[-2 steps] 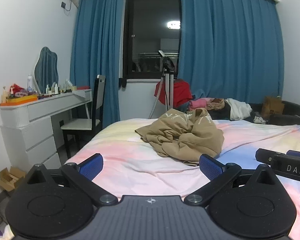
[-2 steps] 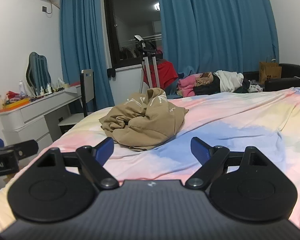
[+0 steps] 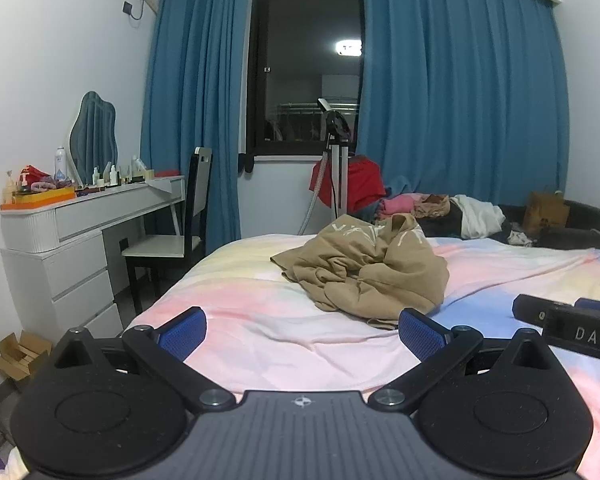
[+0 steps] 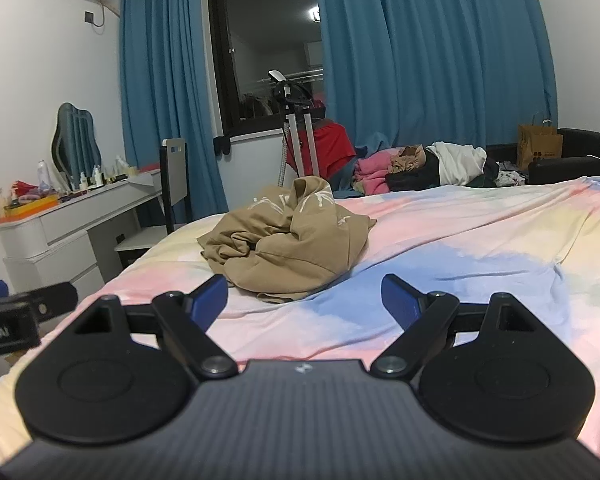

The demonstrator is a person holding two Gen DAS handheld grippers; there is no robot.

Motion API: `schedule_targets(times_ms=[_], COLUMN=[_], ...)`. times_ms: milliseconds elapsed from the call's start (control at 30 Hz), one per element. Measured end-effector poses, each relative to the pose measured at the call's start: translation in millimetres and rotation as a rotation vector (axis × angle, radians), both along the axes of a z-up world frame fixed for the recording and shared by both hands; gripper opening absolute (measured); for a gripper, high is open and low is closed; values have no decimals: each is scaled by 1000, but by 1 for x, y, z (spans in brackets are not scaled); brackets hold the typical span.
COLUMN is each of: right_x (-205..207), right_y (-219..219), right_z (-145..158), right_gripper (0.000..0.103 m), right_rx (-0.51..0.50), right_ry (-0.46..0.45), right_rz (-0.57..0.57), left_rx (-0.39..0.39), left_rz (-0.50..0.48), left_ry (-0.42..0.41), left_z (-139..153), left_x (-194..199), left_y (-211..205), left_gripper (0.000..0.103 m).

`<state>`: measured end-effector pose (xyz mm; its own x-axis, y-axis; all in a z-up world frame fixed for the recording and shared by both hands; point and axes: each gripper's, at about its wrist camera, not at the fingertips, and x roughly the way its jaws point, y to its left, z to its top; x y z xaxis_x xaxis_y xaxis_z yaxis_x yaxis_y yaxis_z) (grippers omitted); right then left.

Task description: Fold clothes

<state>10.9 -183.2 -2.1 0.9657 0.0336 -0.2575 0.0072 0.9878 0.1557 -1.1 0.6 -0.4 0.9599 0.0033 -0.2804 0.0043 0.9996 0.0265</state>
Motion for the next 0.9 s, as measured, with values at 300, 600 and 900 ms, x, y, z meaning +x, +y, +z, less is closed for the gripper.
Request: schedule_targets(times_ms=[300, 600, 900], right_x=[-3, -4, -3], right_y=[3, 9, 6], right_z=[1, 6, 6], right_gripper=[85, 85, 85], right_rx=[-28, -46, -38], right_ry=[-3, 3, 4], right_rz=[-2, -4, -6], left_rx=[10, -6, -24], left_rz=[-17, -31, -24], left_ry=[12, 25, 26], left_z=[-2, -4, -7], left_x=[-4, 4, 7], left_y=[3, -5, -3], left_gripper=[103, 103, 103])
